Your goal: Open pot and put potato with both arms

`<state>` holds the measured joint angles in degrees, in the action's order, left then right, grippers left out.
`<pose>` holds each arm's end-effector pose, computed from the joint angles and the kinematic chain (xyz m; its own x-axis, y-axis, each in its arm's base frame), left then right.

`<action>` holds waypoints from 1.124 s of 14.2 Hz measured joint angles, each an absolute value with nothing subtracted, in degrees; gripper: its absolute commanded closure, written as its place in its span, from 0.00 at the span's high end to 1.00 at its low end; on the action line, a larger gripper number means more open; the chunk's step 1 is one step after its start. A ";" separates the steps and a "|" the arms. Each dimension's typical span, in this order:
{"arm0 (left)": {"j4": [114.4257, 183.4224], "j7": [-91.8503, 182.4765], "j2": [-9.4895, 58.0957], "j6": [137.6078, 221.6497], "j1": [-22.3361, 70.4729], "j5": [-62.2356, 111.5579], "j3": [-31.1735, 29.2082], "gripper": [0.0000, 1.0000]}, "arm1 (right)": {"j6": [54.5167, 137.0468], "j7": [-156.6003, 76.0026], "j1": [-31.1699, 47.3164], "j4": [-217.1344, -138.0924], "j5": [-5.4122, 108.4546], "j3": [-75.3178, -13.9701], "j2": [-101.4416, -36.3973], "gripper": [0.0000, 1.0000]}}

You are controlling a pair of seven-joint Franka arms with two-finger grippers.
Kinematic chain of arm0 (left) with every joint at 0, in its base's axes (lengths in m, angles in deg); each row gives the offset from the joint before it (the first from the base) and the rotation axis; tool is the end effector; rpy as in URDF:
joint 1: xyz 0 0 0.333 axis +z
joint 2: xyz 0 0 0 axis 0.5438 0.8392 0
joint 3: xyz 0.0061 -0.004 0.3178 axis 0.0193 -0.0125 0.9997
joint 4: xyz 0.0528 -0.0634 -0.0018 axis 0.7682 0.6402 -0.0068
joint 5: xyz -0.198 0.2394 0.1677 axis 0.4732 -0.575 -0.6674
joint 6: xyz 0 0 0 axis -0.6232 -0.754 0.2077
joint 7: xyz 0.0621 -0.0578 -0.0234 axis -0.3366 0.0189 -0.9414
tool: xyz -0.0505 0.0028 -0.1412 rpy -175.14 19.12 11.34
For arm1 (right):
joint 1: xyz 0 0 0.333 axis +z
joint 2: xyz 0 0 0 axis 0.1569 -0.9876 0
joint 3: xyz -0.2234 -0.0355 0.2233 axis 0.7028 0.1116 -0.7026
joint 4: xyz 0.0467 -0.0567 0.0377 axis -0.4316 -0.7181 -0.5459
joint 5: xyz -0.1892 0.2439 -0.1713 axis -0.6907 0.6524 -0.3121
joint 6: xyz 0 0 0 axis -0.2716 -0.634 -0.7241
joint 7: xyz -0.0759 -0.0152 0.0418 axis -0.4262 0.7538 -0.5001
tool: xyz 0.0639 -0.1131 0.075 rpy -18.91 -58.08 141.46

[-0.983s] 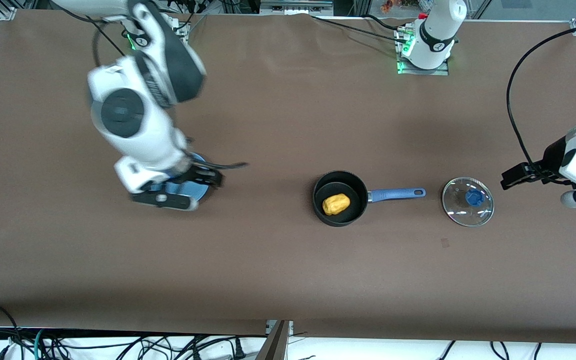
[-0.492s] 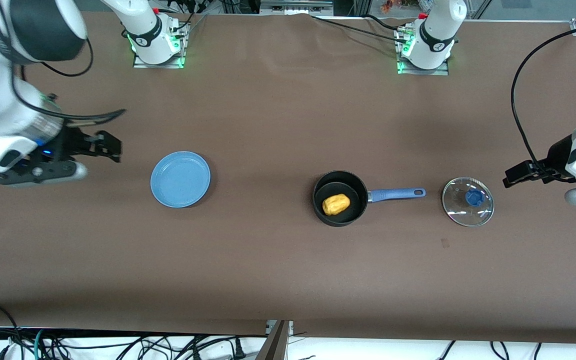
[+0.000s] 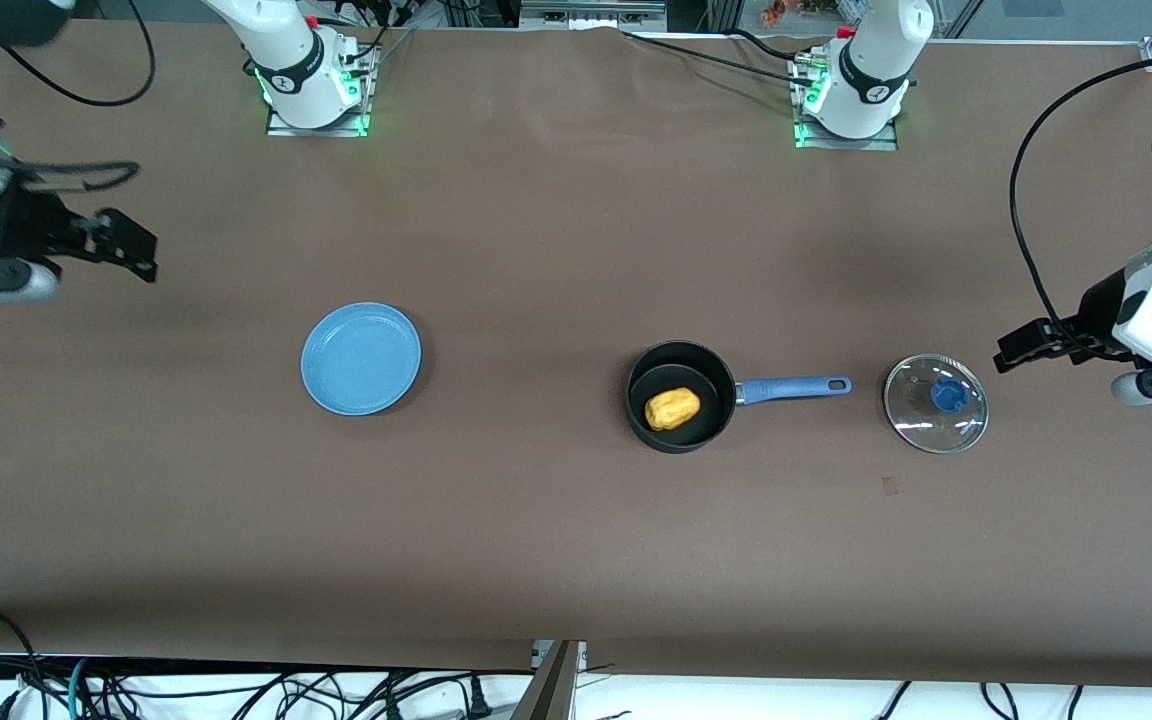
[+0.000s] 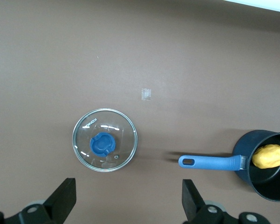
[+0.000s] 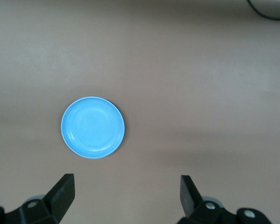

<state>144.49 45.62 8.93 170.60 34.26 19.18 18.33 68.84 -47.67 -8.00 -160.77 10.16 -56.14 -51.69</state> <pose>0.5850 0.0166 0.4740 0.9854 0.1663 0.0373 0.1639 -0.9846 0.0600 0.5435 0.0523 0.5837 0.9968 0.0797 0.0065 0.0791 -0.9947 0.0653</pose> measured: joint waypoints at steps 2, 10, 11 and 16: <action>145.24 45.62 8.33 170.77 34.26 19.22 18.33 1.00 | 66.86 -46.35 -7.98 -161.57 10.21 -56.05 -50.66 1.00; 146.61 45.62 6.59 171.17 34.30 19.22 19.13 1.00 | 65.75 -45.35 -7.99 -162.93 10.22 -55.87 -51.15 1.00; 146.61 45.67 6.51 171.28 34.30 19.22 19.49 1.00 | 65.75 -45.32 -7.99 -162.93 10.22 -55.85 -51.16 1.00; 146.61 47.89 6.07 172.02 34.29 19.22 21.13 1.00 | 65.74 -45.30 -8.00 -162.93 10.22 -55.74 -51.26 1.00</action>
